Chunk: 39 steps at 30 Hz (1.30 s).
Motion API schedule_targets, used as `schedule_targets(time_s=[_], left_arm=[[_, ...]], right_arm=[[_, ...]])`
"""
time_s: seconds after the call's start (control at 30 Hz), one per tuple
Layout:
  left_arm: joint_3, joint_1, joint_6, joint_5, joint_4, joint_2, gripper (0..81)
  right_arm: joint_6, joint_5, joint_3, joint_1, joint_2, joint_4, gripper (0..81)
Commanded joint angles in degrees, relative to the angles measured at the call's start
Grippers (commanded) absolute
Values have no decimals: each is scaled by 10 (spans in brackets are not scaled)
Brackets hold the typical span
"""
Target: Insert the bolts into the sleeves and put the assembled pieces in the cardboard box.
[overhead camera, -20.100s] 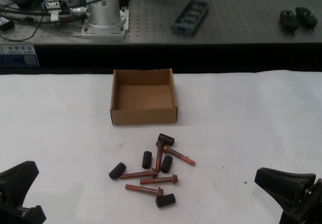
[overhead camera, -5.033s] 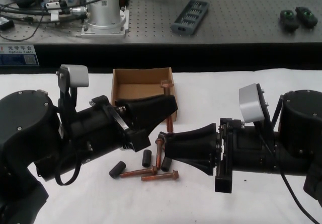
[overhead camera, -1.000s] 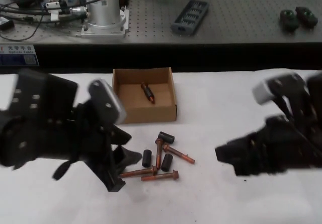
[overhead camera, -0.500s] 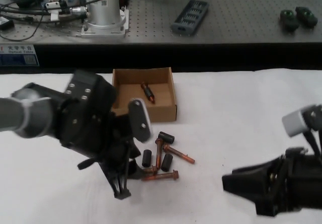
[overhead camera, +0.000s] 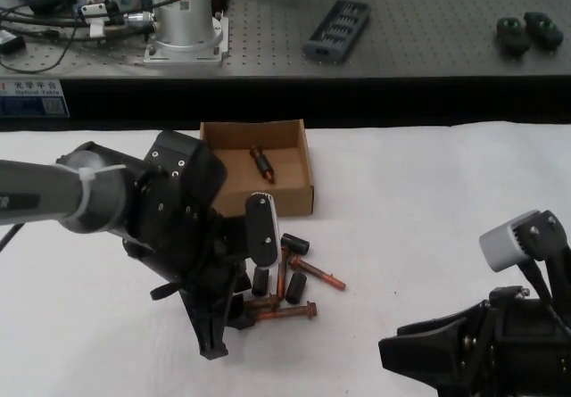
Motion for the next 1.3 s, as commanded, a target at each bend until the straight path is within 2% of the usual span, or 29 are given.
schedule_targets(time_s=[0.0, 0.07, 0.23, 0.4, 0.53, 0.67, 0.93, 1.03, 1.1, 1.27], left_arm=[[-3, -13, 8, -17, 11, 25, 344], [-3, -22, 8, -18, 17, 29, 302], [-3, -46, 8, -51, 25, 33, 127], [-6, -47, -10, -61, 32, 33, 6], [-21, -38, -101, -54, 32, 27, 6], [-22, -19, -181, 13, 8, -12, 6], [-5, 15, -277, 48, 6, -170, 6], [45, 25, -343, 50, -30, -247, 6], [98, 30, -398, 49, -92, -308, 6], [265, 39, -564, 32, -254, -504, 6]], right_arm=[[7, 4, -1, 3, -5, -8, 253], [7, 4, -1, 3, -5, -11, 253], [7, 4, -1, 3, -5, -20, 253], [9, 4, -1, 3, -5, -20, 253], [9, 4, -1, 3, -5, -20, 253], [9, 10, -1, 3, -5, -31, 253], [9, 58, -5, 4, 4, -55, 239], [43, 65, -25, 4, 49, -55, 193], [69, 64, -52, 4, 91, -55, 191], [90, 90, -171, 20, 230, -49, 265]])
